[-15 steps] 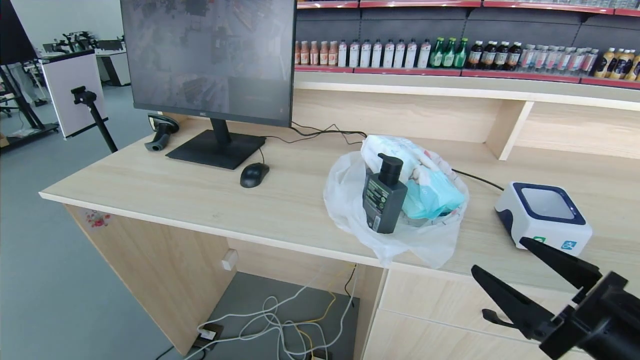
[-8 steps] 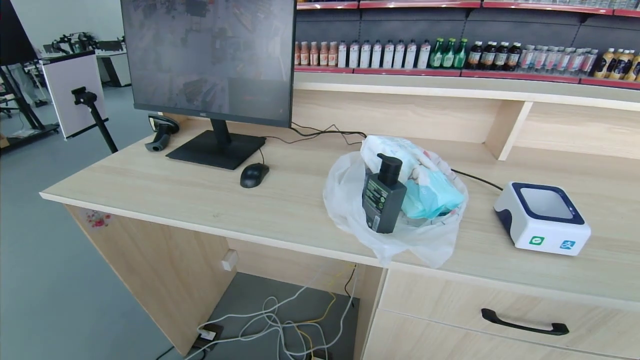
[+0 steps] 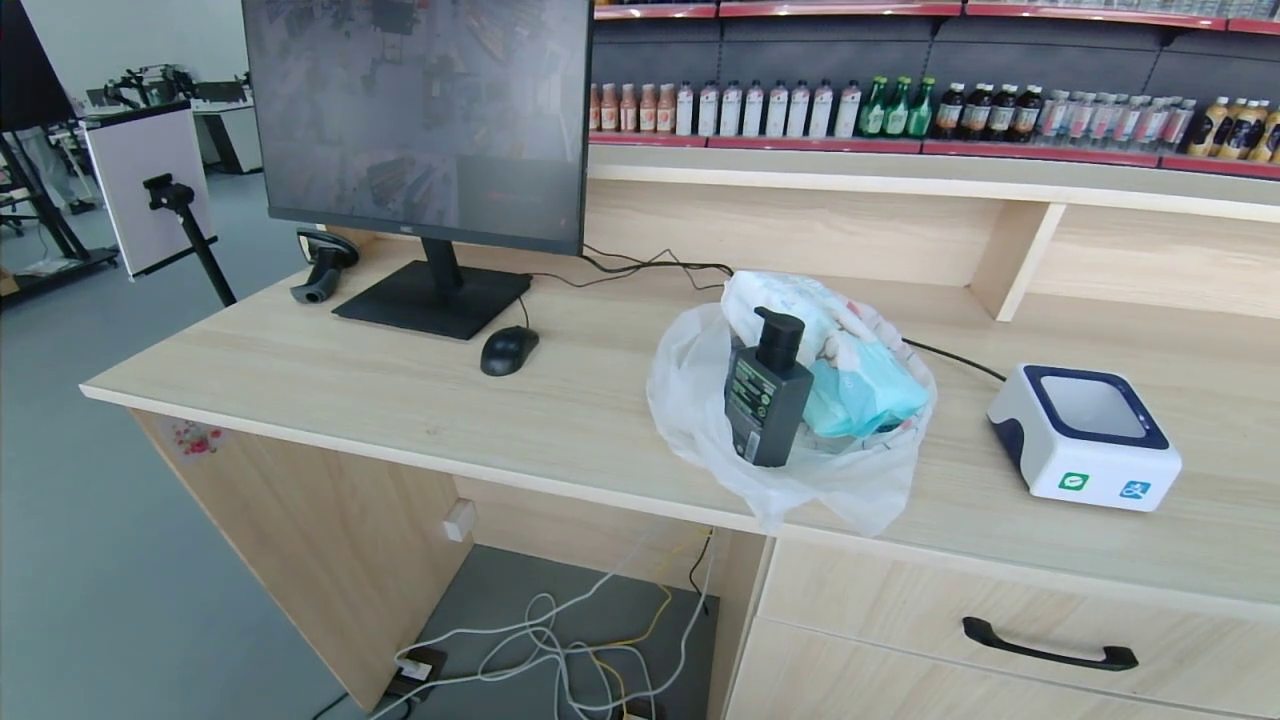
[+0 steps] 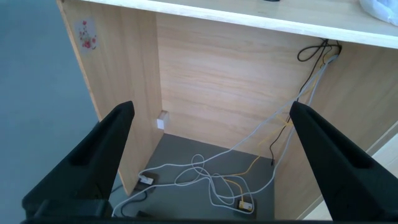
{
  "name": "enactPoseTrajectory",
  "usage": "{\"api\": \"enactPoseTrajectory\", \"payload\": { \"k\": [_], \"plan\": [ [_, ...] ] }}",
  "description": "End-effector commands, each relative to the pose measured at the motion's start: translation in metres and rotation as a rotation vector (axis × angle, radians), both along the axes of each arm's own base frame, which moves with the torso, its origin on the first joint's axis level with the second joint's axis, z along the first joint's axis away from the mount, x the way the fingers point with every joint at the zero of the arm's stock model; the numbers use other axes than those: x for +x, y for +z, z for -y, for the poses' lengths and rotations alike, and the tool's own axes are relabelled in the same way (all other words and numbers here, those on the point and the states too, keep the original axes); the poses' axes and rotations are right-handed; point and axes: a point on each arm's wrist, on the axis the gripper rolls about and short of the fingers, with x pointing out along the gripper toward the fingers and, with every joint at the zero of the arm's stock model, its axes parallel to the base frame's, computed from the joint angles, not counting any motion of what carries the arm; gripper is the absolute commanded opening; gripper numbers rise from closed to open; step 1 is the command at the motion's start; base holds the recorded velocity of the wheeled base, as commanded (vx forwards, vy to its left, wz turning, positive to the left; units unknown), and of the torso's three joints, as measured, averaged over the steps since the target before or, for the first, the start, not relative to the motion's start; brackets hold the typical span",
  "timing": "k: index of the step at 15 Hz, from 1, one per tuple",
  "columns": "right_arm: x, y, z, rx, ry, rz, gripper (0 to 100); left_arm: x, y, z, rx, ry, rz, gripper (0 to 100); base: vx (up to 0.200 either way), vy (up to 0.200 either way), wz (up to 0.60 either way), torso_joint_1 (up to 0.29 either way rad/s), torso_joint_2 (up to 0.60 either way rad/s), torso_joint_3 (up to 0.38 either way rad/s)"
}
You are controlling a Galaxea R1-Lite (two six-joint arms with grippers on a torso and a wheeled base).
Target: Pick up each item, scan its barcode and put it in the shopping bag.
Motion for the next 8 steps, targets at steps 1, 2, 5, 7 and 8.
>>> {"api": "enactPoseTrajectory", "payload": {
  "k": [1, 2, 5, 7, 8],
  "plan": [
    [-0.002, -0.003, -0.001, 0.027, -0.288, 0.006, 100, 0.0, 0.0, 0.0, -0.003, 0.0, 0.0, 100, 0.0, 0.0, 0.0, 0.0, 0.0, 0.0],
    [-0.005, -0.006, -0.001, 0.057, -0.34, 0.052, 100, 0.0, 0.0, 0.0, -0.006, 0.0, 0.002, 100, 0.0, 0.0, 0.0, 0.0, 0.0, 0.0],
    [-0.018, -0.009, -0.003, 0.105, -0.468, 0.215, 100, 0.0, 0.0, 0.0, -0.006, 0.0, 0.002, 100, 0.0, 0.0, 0.0, 0.0, 0.0, 0.0],
    [-0.018, -0.009, -0.003, 0.101, -0.466, 0.217, 100, 0.0, 0.0, 0.0, -0.005, 0.0, 0.002, 100, 0.0, 0.0, 0.0, 0.0, 0.0, 0.0],
    [-0.018, -0.009, -0.003, 0.105, -0.467, 0.216, 100, 0.0, 0.0, 0.0, -0.006, 0.0, 0.002, 100, 0.0, 0.0, 0.0, 0.0, 0.0, 0.0]
  ]
}}
